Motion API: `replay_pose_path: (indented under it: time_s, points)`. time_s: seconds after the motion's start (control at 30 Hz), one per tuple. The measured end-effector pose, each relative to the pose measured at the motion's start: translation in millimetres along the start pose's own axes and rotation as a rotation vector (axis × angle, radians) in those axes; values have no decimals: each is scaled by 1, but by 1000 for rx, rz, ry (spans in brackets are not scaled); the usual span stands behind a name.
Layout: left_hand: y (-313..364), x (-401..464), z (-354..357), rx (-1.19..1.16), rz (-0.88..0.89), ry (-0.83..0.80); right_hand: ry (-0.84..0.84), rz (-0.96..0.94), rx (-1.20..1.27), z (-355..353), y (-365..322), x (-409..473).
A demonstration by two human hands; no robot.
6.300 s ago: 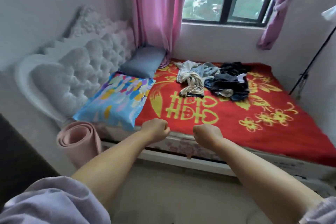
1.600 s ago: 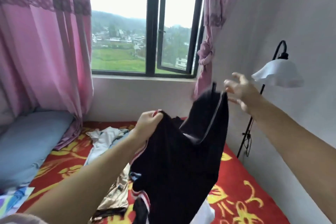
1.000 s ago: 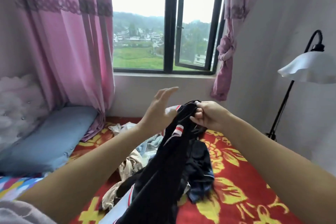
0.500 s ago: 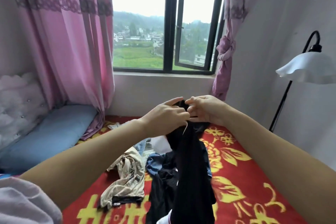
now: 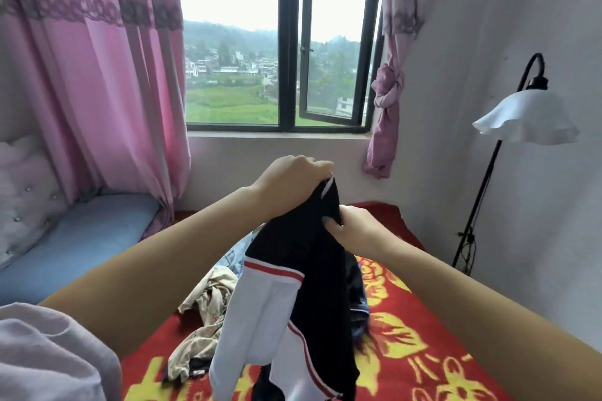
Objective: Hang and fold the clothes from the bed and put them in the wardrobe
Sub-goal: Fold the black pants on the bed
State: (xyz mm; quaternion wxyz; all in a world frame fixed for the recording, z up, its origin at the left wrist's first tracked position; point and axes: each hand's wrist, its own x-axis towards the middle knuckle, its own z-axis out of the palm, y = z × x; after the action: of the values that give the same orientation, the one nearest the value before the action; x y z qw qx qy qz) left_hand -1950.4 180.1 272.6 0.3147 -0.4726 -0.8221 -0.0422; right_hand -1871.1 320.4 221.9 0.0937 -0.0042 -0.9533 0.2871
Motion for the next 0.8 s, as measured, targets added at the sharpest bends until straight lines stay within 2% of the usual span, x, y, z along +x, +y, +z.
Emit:
replay_pose_path:
  time_s: [0.03,0.1,0.17,0.23,0.3,0.37,0.43,0.47,0.57,0.67,0.8]
  points:
    - [-2,-1,0,87,45,34,16,20,7,-1,4,4]
    - [-11,-6,-2,34,64,98,-28,101,143,-8,13,12]
    - [-18,-12,-8,-235,-57,169,-140,191,379,-18,19,17]
    - [-23,-10,-14,-544,-265,179,-179,250,489,-24,24,19]
    - [-22,-5,-23,-795,-440,37,-93,234,429,-26,26,24]
    - [-19,-3,-27,-931,-550,-63,111,185,348,-26,20,28]
    - [-20,-2,-28,-933,-638,-57,253,55,428,-25,5,25]
    - [-19,-1,-28,-910,-665,-56,260,-28,473,-23,-4,22]
    - [-14,0,-27,-908,-711,-121,146,-170,395,-12,-28,12]
    - [-7,2,-28,-977,-692,-199,165,-130,357,5,-30,10]
    - [1,4,-35,-964,-574,-265,183,-73,374,16,-17,12]
